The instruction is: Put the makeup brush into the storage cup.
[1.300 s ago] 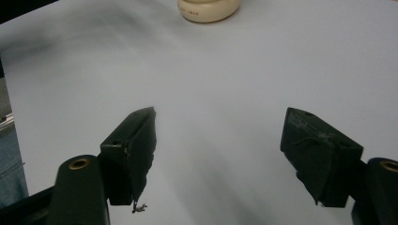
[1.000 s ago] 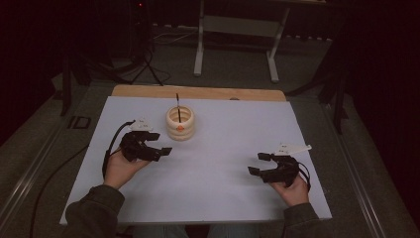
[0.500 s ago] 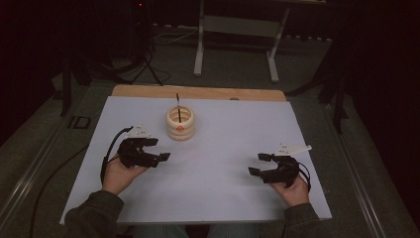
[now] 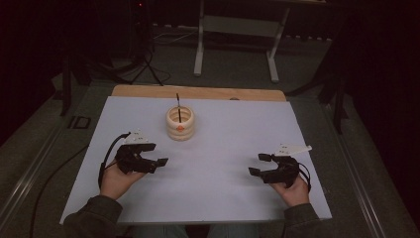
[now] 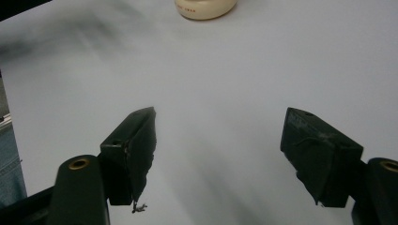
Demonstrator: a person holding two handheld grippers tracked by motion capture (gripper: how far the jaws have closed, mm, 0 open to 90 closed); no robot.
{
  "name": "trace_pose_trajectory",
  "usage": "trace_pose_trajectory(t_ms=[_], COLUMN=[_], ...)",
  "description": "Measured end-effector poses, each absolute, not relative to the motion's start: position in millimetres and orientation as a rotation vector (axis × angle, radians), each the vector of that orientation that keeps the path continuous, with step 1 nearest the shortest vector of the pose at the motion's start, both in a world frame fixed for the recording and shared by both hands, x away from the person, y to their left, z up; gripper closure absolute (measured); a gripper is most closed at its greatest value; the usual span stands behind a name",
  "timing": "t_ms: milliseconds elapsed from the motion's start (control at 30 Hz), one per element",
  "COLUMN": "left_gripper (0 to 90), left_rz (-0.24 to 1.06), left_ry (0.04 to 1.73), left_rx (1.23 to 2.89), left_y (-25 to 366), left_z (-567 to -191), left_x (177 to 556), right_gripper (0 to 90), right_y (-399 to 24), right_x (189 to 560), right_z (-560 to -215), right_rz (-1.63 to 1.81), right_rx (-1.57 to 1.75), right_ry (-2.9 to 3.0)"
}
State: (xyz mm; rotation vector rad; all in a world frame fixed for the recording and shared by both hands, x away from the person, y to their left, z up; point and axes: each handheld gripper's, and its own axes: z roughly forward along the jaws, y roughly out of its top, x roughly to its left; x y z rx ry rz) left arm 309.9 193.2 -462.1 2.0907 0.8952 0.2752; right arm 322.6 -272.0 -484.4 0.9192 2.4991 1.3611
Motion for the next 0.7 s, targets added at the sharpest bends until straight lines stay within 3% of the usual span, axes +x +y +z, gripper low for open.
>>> trace_pose_trajectory(t_ms=[700], left_gripper=[25.8], left_rz=[0.296], left_ry=[0.894], left_rx=[2.093], left_y=[199], left_z=[-474], left_x=[289], right_gripper=[26.7], right_y=[-272], right_x=[321], right_z=[-486], right_rz=[1.348], right_rx=[0.916], right_ry=[2.508])
